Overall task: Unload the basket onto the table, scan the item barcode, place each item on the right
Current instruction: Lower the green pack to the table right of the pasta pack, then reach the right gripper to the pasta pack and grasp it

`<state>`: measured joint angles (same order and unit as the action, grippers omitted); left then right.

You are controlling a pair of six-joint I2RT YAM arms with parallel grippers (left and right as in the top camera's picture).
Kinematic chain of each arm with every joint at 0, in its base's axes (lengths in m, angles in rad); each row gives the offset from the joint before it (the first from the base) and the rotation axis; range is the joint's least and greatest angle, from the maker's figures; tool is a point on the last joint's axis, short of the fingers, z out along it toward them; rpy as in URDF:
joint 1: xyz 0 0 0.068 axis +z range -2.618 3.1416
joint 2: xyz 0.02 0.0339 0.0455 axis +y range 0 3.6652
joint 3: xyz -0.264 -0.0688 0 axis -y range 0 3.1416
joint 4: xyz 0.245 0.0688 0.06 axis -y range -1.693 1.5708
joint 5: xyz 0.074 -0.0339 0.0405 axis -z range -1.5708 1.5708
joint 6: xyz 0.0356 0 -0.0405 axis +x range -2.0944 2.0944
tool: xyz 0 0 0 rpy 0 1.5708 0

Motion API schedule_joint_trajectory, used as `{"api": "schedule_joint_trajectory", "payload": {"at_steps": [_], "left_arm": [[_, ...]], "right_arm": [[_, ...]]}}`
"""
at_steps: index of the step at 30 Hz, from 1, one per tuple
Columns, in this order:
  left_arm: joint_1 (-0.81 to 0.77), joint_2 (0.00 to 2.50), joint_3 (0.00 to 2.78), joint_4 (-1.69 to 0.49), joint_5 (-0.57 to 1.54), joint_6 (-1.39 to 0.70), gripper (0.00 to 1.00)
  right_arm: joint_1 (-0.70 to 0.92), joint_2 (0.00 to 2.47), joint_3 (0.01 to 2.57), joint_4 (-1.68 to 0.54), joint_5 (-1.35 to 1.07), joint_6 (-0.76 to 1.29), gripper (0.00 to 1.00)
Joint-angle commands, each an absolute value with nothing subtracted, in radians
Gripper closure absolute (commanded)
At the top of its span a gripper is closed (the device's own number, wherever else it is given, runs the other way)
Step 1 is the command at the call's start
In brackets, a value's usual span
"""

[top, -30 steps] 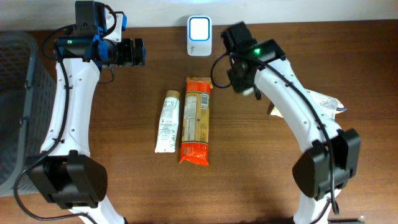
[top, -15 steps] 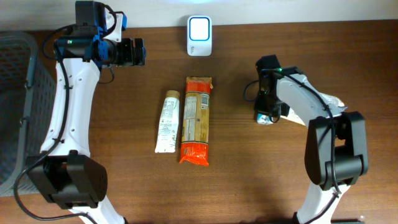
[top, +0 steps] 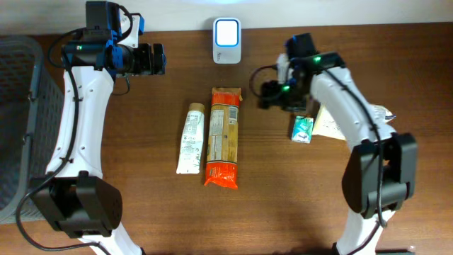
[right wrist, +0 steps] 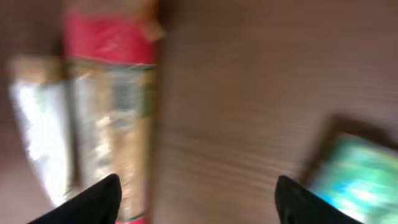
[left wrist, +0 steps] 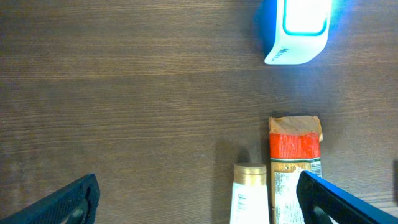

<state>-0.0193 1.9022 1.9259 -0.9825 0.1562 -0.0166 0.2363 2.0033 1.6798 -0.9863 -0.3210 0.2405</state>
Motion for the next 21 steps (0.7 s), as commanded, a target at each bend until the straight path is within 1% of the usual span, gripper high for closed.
{"api": "schedule_joint_trajectory", "payload": {"at_steps": [1,4,8,9,10,12,13,14,15,17,19,21], "left_arm": [[-0.019,1.903,1.927,-0.981,0.156,-0.014,0.01],[-0.019,1.903,1.927,-0.981,0.157,-0.014,0.01],[-0.019,1.903,1.927,-0.981,0.156,-0.014,0.01],[-0.019,1.903,1.927,-0.981,0.156,-0.014,0.01],[-0.019,1.903,1.927,-0.981,0.157,-0.014,0.01],[-0.019,1.903,1.927,-0.981,0.156,-0.014,0.01],[-0.019,1.903,1.927,-0.981,0.156,-0.014,0.01],[-0.019,1.903,1.927,-0.981,0.157,-0.014,0.01],[-0.019,1.903,1.927,-0.981,0.156,-0.014,0.01],[-0.019,1.903,1.927,-0.981,0.156,-0.014,0.01],[-0.019,1.903,1.927,-0.981,0.156,-0.014,0.01],[-0.019,1.903,1.927,-0.981,0.156,-0.014,0.01]], "right_arm": [[0.337,2.004,1.587,-0.905,-0.413,0.321,0.2],[0.419,2.005,1.487,-0.782,-0.415,0.401,0.2],[0.501,2.005,1.42,-0.645,-0.408,0.457,0.21],[0.52,2.005,1.408,-0.615,-0.408,0.473,0.23],[0.539,2.005,1.404,-0.597,-0.408,0.473,0.27],[0.578,2.005,1.404,-0.563,-0.412,0.473,0.39],[0.594,2.005,1.404,-0.549,-0.412,0.473,0.49],[0.611,2.005,1.404,-0.537,-0.411,0.473,0.61],[0.623,2.005,1.404,-0.529,-0.411,0.473,0.69],[0.645,2.005,1.403,-0.522,-0.403,0.482,0.83],[0.669,2.025,1.403,-0.524,-0.377,0.545,0.96],[0.68,2.054,1.403,-0.528,-0.378,0.588,0.96]]}}
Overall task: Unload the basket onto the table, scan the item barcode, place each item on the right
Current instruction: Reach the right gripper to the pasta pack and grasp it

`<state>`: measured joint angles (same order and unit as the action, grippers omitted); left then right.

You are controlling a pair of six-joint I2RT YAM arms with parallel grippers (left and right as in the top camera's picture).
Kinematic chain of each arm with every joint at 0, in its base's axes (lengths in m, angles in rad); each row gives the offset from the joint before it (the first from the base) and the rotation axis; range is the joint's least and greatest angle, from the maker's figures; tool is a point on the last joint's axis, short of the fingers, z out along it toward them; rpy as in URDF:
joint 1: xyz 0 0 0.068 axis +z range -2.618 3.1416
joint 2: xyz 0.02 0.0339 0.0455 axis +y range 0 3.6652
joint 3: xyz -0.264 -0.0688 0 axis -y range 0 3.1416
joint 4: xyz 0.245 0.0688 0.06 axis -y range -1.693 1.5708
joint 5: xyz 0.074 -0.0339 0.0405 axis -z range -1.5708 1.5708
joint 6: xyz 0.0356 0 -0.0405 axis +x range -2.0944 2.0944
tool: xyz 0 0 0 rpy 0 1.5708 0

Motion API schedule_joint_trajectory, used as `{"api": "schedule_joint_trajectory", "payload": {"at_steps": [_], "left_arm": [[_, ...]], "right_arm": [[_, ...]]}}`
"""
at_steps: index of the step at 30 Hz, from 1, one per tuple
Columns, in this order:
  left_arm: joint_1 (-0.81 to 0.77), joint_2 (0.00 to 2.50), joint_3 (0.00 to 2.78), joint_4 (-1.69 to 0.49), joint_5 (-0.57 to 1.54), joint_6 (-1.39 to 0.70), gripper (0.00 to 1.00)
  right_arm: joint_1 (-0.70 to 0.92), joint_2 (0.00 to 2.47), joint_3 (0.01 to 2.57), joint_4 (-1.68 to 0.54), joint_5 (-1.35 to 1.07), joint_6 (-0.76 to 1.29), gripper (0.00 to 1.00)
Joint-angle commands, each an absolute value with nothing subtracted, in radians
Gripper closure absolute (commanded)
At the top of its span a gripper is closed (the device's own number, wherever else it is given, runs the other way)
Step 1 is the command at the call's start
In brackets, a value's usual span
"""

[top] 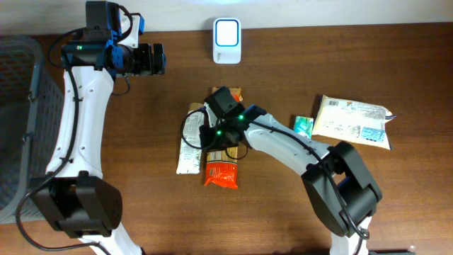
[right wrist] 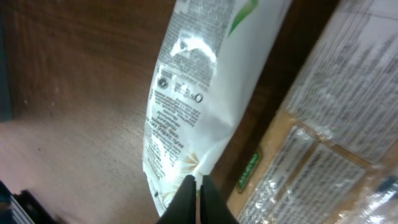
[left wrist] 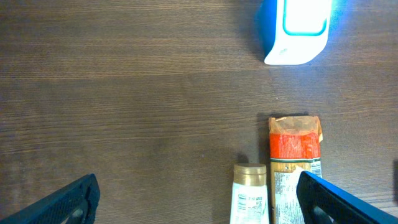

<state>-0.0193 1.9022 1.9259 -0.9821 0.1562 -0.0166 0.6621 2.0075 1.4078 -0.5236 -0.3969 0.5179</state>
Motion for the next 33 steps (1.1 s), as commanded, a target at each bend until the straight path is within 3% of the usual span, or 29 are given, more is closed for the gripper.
{"api": "schedule_joint_trajectory", "payload": {"at_steps": [1,8,15,22,25,29,33], "left_arm": [[-0.019,1.903,1.927,-0.981,0.157,-0.014,0.01],[-0.019,1.903,1.927,-0.981,0.157,-0.014,0.01],[-0.019,1.903,1.927,-0.981,0.156,-0.014,0.01],[-0.019,1.903,1.927,-0.981,0.156,-0.014,0.01],[-0.019,1.903,1.927,-0.981,0.156,-0.014,0.01],[-0.019,1.903,1.927,-0.981,0.156,-0.014,0.01],[-0.019,1.903,1.927,-0.981,0.156,-0.014,0.01]], "right_arm": [[0.681,2.064,1.403,-0.534,-0.378,0.589,0.96],[0.681,2.067,1.403,-0.579,-0.378,0.589,0.96],[0.651,2.067,1.404,-0.765,-0.308,0.558,0.96],[0.34,2.067,1.408,-0.79,-0.223,0.473,0.95],[0.213,2.067,1.408,-0.672,-0.223,0.387,0.95],[0.156,2.065,1.47,-0.587,-0.344,0.311,0.83],[0.226,2.06,1.676,-0.602,-0.43,0.332,0.75]]}}
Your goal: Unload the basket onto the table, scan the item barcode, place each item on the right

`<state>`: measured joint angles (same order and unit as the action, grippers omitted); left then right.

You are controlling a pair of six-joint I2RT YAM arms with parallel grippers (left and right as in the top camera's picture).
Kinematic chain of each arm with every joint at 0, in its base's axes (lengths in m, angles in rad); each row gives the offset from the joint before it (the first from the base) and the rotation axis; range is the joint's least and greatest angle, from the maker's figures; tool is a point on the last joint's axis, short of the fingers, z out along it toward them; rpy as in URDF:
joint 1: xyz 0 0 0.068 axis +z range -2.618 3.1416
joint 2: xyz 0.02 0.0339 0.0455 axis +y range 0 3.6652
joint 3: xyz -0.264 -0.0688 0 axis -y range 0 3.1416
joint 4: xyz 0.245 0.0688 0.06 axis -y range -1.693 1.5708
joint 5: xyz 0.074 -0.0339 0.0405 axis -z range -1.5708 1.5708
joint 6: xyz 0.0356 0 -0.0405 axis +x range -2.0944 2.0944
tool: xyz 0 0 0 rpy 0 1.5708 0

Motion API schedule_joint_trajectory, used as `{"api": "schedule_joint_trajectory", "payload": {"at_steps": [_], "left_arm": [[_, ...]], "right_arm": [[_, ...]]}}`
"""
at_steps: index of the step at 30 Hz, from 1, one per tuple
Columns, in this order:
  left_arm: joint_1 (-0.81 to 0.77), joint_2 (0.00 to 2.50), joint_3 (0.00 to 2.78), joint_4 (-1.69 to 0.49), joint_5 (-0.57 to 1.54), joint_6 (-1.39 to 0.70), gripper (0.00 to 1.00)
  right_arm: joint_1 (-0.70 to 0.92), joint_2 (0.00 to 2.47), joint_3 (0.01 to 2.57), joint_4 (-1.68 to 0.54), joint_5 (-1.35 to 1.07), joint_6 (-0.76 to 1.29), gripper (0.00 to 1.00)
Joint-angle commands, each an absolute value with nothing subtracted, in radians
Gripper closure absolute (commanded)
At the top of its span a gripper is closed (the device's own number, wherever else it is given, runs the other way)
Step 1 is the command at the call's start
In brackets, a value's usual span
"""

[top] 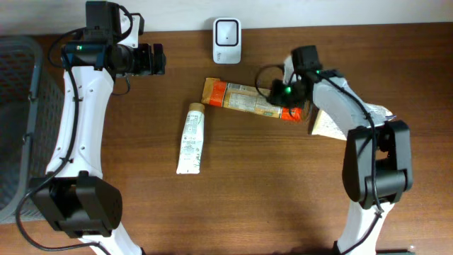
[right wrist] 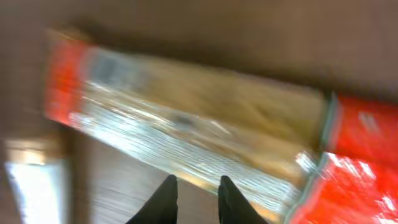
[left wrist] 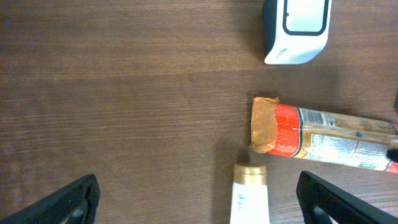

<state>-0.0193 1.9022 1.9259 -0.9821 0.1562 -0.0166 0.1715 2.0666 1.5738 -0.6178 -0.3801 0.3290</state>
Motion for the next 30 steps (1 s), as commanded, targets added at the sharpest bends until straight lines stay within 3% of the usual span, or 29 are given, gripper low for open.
{"api": "schedule_joint_trajectory", "payload": {"at_steps": [1,5,9,15,22,30], "left_arm": [[-0.019,1.903,1.927,-0.981,0.157,-0.014,0.01],[-0.019,1.903,1.927,-0.981,0.157,-0.014,0.01],[-0.019,1.903,1.927,-0.981,0.156,-0.014,0.01],[-0.019,1.903,1.927,-0.981,0.156,-0.014,0.01],[-0.019,1.903,1.927,-0.981,0.156,-0.014,0.01],[-0.019,1.903,1.927,-0.981,0.156,-0.014,0.01]], "right_arm": [[0.253,2.06,1.683,-0.561,-0.393,0.382,0.73],[0.389,2.114,1.683,-0.468,-0.054,0.531,0.68],[0.518,2.261,1.683,-0.215,0.187,0.532,0.68],[0.532,2.352,1.683,-0.094,0.141,0.464,0.68],[0.525,2.349,1.684,-0.473,-0.228,0.446,0.73],[0.418,2.237,1.697,-0.926,-0.304,0.396,0.72]]}}
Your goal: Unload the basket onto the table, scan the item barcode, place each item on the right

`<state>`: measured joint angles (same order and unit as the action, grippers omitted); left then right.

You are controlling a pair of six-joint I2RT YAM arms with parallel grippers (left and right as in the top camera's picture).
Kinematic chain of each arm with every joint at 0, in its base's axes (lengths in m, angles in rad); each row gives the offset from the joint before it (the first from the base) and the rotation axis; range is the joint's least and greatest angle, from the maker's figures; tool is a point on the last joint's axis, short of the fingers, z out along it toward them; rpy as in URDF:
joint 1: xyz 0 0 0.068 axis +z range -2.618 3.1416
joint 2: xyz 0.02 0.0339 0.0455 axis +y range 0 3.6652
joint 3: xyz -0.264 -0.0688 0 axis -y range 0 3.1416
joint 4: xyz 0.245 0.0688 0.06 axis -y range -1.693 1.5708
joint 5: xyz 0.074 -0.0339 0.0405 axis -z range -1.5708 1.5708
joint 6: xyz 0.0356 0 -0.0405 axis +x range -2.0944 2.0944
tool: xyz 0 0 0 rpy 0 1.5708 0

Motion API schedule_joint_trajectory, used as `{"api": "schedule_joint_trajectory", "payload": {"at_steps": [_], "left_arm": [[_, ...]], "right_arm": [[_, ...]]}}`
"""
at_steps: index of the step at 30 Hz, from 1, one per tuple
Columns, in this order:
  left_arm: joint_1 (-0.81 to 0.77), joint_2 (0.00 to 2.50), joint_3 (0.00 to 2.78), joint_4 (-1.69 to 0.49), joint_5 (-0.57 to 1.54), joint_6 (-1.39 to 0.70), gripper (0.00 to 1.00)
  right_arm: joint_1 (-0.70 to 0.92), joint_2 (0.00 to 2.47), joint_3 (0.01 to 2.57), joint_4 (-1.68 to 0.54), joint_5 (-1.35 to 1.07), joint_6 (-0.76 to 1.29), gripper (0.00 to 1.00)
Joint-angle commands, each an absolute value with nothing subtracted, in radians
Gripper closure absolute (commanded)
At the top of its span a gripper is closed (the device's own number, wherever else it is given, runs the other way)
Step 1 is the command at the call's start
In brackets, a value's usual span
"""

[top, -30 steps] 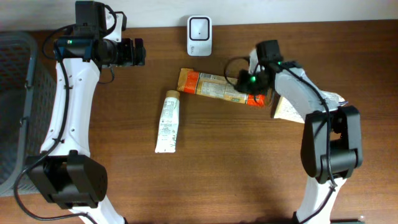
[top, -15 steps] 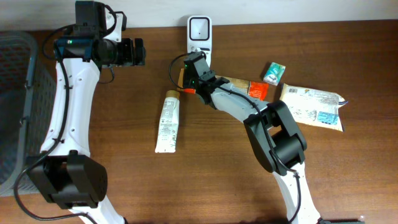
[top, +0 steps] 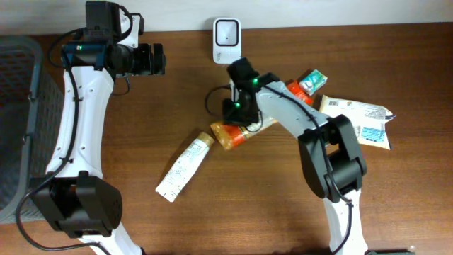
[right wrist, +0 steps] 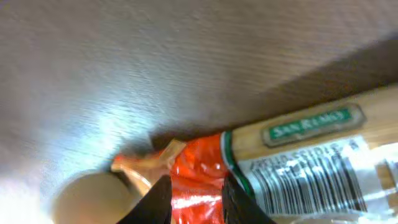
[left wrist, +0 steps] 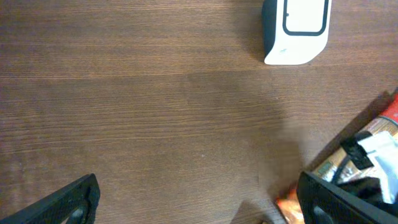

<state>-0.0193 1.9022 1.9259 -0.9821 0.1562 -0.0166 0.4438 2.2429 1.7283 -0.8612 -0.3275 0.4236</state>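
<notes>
The white barcode scanner point(top: 226, 32) stands at the table's back edge, also in the left wrist view point(left wrist: 297, 28). A long pasta pack point(top: 263, 110) with orange-red ends lies slanted just below it. My right gripper point(top: 237, 106) is shut on the pack's lower-left red end point(right wrist: 199, 168), red wrapper between its fingers point(right wrist: 163, 193). A barcode point(right wrist: 305, 177) shows on the pack beside them. My left gripper point(top: 157, 59) hangs open at the back left, fingers point(left wrist: 62, 202) wide apart over bare wood.
A white tube point(top: 184, 166) lies slanted at the front left of the pack, its tan cap point(right wrist: 87, 199) close to my right fingers. A green box point(top: 311, 80) and a white packet point(top: 357, 117) lie to the right. A grey basket point(top: 18, 120) is at the far left.
The pack lay almost level below the scanner with my right gripper at its right end; now it slants and the gripper is at its lower-left end. The tube has swung to a slant.
The pack and tube first lay side by side lengthwise, my right gripper open near the green box, the scanner lit. Then the gripper was down at the two items. Later the pack lay crosswise under the dimmed scanner; now it slants. The left arm stayed put.
</notes>
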Motion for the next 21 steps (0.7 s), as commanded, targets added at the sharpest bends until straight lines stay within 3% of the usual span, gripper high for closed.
{"api": "schedule_joint_trajectory", "payload": {"at_steps": [1,6,9,14,21], "left_arm": [[-0.019,1.903,1.927,-0.981,0.156,-0.014,0.01],[-0.019,1.903,1.927,-0.981,0.156,-0.014,0.01],[-0.019,1.903,1.927,-0.981,0.156,-0.014,0.01],[-0.019,1.903,1.927,-0.981,0.156,-0.014,0.01],[-0.019,1.903,1.927,-0.981,0.156,-0.014,0.01]], "right_arm": [[0.418,2.228,1.697,-0.957,-0.308,0.382,0.72],[0.42,2.222,1.706,-1.227,-0.242,0.317,0.72],[0.429,2.222,1.706,-1.325,-0.232,0.259,0.67],[0.496,2.218,1.852,-1.335,-0.302,0.235,0.67],[0.691,2.224,1.894,-1.073,-0.384,0.244,0.67]]}}
